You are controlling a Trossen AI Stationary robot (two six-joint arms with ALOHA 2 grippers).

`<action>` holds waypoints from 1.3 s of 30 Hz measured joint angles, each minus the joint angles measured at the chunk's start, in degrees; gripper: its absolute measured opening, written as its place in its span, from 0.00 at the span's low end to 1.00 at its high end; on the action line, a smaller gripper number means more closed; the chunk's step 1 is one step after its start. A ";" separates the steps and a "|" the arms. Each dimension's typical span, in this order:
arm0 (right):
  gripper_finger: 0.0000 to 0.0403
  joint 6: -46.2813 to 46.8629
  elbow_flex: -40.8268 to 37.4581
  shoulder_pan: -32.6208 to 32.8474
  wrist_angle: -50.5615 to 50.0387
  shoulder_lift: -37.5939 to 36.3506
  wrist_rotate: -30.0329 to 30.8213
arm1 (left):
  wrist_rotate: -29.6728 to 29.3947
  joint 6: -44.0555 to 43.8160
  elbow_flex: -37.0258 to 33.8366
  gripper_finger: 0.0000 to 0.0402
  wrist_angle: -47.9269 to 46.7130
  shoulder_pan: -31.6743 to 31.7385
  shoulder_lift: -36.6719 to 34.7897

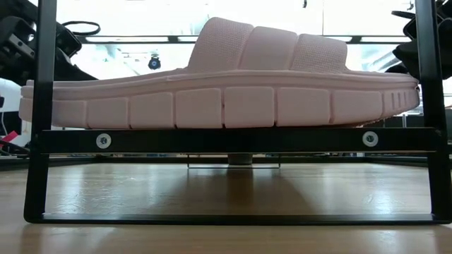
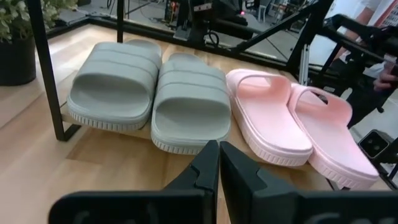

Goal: Pick and place slides into the shelf
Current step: Return to Home Position

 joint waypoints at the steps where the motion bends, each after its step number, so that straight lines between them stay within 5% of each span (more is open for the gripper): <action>1: 0.02 -0.87 0.00 0.00 0.02 0.02 -0.01 | -0.01 0.00 -0.01 0.00 -0.02 0.00 0.27; 39: 0.02 0.40 0.00 0.00 0.00 0.02 -0.02 | 0.03 0.00 -1.52 0.00 5.95 0.01 3.04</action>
